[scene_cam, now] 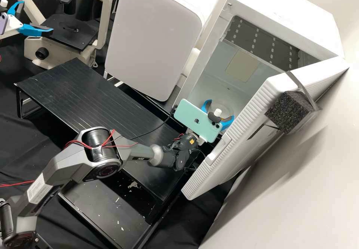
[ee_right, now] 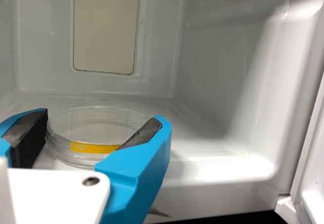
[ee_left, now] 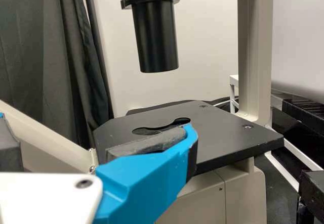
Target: Take the petri dish out of the incubator
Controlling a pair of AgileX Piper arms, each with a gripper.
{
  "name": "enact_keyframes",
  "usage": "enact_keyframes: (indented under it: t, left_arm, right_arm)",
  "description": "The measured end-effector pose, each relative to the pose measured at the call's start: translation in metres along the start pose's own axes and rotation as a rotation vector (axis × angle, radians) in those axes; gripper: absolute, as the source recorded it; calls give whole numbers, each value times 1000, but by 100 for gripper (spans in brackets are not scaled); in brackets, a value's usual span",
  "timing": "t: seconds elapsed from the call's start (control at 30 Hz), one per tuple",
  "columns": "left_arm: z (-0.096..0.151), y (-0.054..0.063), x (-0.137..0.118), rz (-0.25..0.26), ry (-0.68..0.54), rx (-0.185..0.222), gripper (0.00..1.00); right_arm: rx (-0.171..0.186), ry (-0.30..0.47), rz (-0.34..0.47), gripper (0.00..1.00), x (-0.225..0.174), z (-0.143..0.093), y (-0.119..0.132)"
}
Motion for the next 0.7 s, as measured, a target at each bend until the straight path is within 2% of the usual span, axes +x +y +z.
enact_keyframes:
  t: [0.7]
  left_arm:
    - [0,0,0,0,0,0,100]
  right_arm:
    - [-5,7,7,100,-1,-4,3]
